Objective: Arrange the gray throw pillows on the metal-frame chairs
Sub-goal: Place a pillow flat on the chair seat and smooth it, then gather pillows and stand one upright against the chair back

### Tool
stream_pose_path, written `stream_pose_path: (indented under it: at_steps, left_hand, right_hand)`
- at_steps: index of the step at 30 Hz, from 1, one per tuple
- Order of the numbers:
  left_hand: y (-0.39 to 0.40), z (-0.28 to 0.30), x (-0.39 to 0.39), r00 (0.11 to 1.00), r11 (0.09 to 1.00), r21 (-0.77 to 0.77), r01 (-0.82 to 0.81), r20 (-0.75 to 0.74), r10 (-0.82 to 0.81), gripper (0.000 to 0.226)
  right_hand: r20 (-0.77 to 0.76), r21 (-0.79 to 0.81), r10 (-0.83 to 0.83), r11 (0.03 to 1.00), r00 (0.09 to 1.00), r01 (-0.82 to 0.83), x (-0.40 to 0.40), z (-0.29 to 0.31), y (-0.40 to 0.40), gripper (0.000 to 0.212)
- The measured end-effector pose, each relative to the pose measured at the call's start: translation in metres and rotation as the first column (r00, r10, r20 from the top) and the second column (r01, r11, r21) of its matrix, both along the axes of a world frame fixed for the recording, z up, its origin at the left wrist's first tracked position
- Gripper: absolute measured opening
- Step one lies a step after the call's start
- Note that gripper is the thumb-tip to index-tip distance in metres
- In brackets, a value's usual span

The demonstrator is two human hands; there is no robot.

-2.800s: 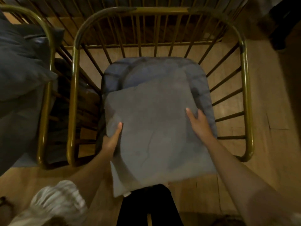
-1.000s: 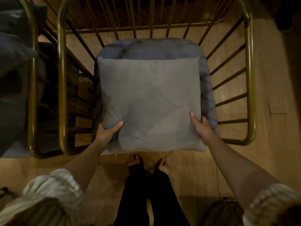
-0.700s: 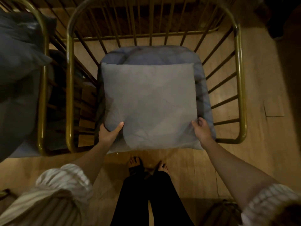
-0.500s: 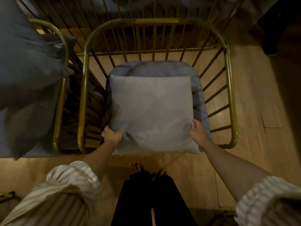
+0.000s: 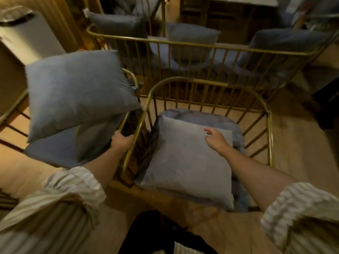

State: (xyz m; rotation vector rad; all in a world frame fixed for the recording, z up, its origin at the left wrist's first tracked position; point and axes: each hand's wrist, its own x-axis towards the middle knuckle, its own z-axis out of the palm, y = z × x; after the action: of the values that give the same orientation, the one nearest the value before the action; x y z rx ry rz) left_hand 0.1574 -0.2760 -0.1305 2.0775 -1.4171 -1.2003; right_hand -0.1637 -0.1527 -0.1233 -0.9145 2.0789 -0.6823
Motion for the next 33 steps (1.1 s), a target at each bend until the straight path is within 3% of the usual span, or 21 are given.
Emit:
stream_pose_path:
  at_steps: [4, 9, 11, 13, 16, 19, 22, 25, 28, 31, 33]
  left_hand:
    - [-0.029, 0.028, 0.065, 0.981, 0.961, -0.205, -0.188, -0.002, 0.192, 0.051]
    - [-0.073, 0.053, 0.149, 0.91, 0.819, -0.415, -0.397, -0.064, 0.409, 0.031]
    - [-0.096, 0.065, 0.179, 0.889, 0.787, -0.442, -0.429, -0.055, 0.454, 0.033]
    - [-0.122, 0.069, 0.205, 0.903, 0.802, -0.453, -0.39, -0.016, 0.43, 0.043]
    - [-0.172, 0.069, 0.245, 0.941, 0.886, -0.344, -0.311, 0.018, 0.337, 0.067]
    - [-0.218, 0.069, 0.269, 0.956, 0.919, -0.268, -0.289, -0.033, 0.291, 0.082]
    - [-0.259, 0.071, 0.282, 0.959, 0.936, -0.211, -0.28, -0.096, 0.266, 0.092]
    - [-0.297, 0.069, 0.289, 0.94, 0.951, -0.08, -0.299, -0.194, 0.279, 0.106]
    - [-0.322, 0.064, 0.295, 0.905, 0.944, 0.014, -0.328, -0.283, 0.319, 0.116]
    - [-0.339, 0.058, 0.306, 0.869, 0.939, 0.133, -0.316, -0.356, 0.343, 0.131]
    - [-0.345, 0.054, 0.315, 0.843, 0.941, 0.227, -0.252, -0.426, 0.329, 0.14]
  right_hand:
    - [0.009, -0.036, 0.112, 0.993, 0.994, -0.112, 0.051, 0.025, -0.062, 0.047]
    - [0.121, -0.088, 0.24, 0.969, 0.963, -0.23, 0.121, 0.037, -0.15, 0.041]
    - [0.179, -0.088, 0.207, 0.977, 0.962, -0.194, 0.152, 0.037, -0.189, 0.04]
    - [0.259, -0.063, 0.058, 0.997, 0.964, -0.043, 0.178, 0.028, -0.223, 0.046]
    - [0.348, 0.003, -0.239, 0.967, 0.906, 0.254, 0.219, 0.011, -0.263, 0.079]
    - [0.394, 0.112, -0.471, 0.877, 0.789, 0.468, 0.253, -0.001, -0.282, 0.114]
    - [0.388, 0.126, -0.614, 0.774, 0.688, 0.62, 0.272, -0.017, -0.305, 0.117]
    - [0.331, 0.11, -0.679, 0.717, 0.655, 0.688, 0.283, -0.015, -0.32, 0.1]
    - [0.161, 0.151, -0.667, 0.745, 0.727, 0.65, 0.286, 0.003, -0.328, 0.08]
    - [-0.103, 0.179, -0.487, 0.849, 0.867, 0.498, 0.278, 0.011, -0.342, 0.072]
    - [-0.066, 0.178, -0.398, 0.898, 0.915, 0.403, 0.276, 0.016, -0.351, 0.081]
